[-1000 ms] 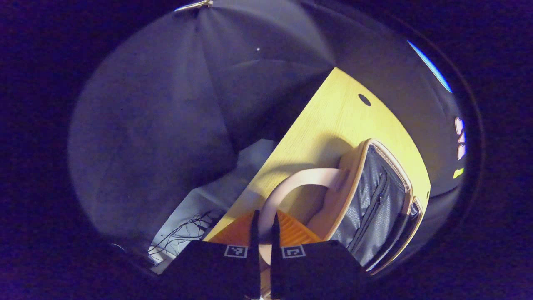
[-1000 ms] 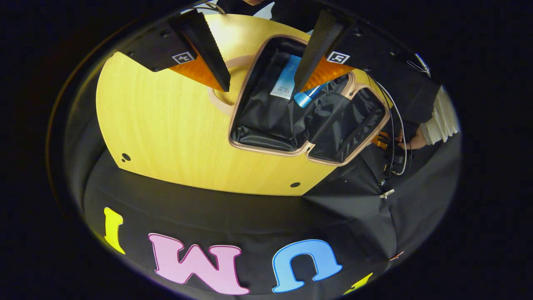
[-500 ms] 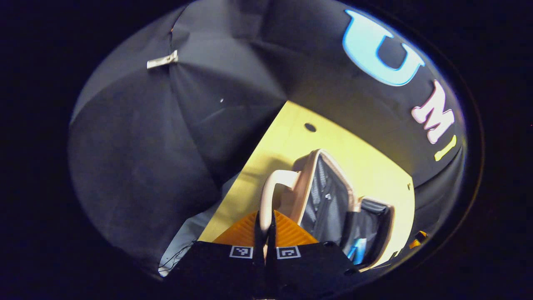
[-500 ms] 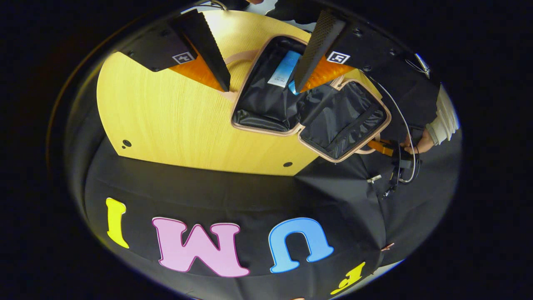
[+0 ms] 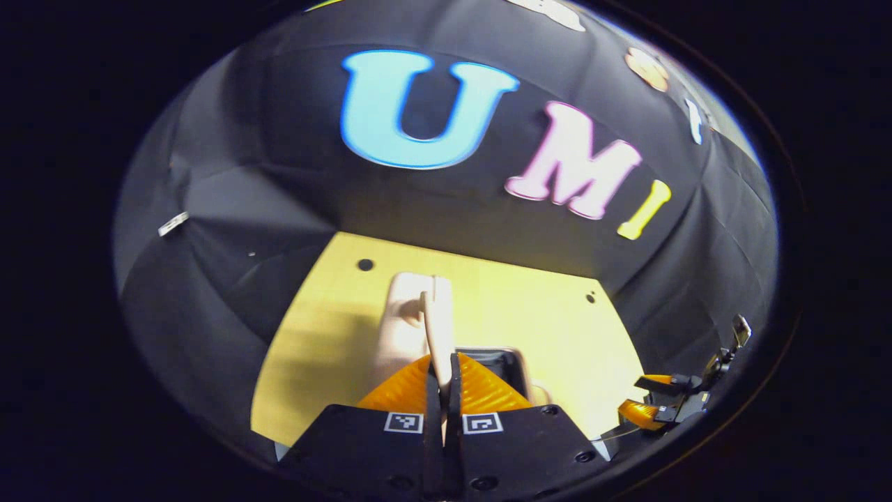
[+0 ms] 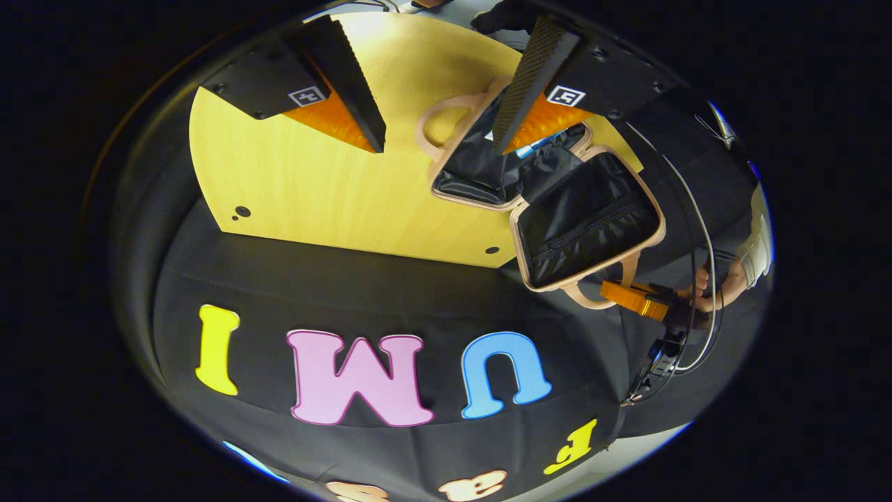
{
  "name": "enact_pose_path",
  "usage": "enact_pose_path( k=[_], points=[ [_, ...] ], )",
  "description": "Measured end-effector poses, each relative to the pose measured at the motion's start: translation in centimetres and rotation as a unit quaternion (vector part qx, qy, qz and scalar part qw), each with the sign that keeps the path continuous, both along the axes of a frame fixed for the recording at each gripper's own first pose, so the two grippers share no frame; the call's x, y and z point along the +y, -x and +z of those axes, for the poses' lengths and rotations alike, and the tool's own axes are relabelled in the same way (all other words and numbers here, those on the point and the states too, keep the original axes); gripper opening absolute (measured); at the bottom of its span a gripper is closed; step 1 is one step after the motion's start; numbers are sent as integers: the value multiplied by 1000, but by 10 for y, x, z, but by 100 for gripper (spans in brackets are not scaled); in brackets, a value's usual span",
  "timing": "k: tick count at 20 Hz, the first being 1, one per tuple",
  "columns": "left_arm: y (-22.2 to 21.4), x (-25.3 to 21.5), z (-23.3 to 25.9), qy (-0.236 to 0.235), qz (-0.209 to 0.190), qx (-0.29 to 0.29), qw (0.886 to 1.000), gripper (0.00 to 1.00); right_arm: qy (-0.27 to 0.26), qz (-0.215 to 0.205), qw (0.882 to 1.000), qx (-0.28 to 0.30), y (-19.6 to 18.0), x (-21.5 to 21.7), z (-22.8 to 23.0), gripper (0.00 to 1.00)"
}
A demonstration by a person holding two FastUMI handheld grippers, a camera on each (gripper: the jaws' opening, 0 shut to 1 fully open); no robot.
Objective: First open the suitcase, pack the skin care products into it, and then close the suitcase.
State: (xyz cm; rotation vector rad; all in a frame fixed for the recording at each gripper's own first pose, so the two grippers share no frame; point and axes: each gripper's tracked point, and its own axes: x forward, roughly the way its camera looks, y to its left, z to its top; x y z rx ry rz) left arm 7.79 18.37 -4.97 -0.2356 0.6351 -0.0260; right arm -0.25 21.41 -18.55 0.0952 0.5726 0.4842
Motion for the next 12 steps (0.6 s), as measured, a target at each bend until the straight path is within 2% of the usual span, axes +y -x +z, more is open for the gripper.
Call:
enact_pose_path(
  k=[2, 3, 5, 9, 12],
  points=[
    [-8, -82, -18, 17, -66, 4, 998, 6, -3, -18, 1000, 8, 4, -24, -5, 98],
    [-10, -122, -43, 24, -95, 23, 995, 6, -3, -25, 1000, 11, 4, -34, -7, 98],
    [-9, -171, -108, 24, -138, 63, 988, 6, 4, -48, 999, 13, 4, -65, -8, 98],
    [-7, -188, -190, -19, -164, 127, 978, 7, 12, -77, 997, 22, 6, -101, -14, 98],
    [-6, -192, -207, -19, -156, 155, 975, 8, 13, -87, 996, 30, 13, -117, -21, 98]
  ],
)
